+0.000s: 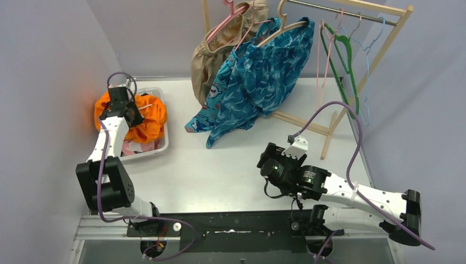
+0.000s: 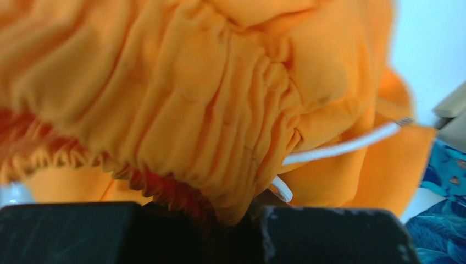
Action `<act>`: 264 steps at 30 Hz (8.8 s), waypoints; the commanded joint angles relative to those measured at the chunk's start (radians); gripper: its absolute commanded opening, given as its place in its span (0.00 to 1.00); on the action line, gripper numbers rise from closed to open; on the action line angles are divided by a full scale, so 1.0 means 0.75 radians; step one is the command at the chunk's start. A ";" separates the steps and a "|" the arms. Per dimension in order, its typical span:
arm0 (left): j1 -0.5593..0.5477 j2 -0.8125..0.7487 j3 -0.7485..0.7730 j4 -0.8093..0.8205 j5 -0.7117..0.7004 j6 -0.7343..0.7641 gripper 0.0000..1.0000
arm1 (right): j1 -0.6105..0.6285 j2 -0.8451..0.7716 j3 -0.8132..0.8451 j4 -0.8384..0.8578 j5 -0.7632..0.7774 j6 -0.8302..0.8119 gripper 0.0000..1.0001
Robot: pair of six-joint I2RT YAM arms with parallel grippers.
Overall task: Remove the shorts from the hanger
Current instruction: Place the shorts in the basket, then adjust the basket at the center of the board, then pick up the hanger from the clothes rod.
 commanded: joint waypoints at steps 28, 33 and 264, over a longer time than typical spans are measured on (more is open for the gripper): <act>0.194 -0.304 0.129 -0.031 0.331 -0.200 0.75 | 0.013 0.034 0.158 0.322 -0.060 -0.467 0.84; 0.209 -0.097 0.092 0.066 0.312 -0.192 0.63 | 0.014 0.055 0.178 0.320 -0.060 -0.493 0.84; -0.425 -0.847 -0.432 0.268 1.102 -0.396 0.77 | -0.601 -0.313 0.069 0.534 -1.835 -0.805 0.00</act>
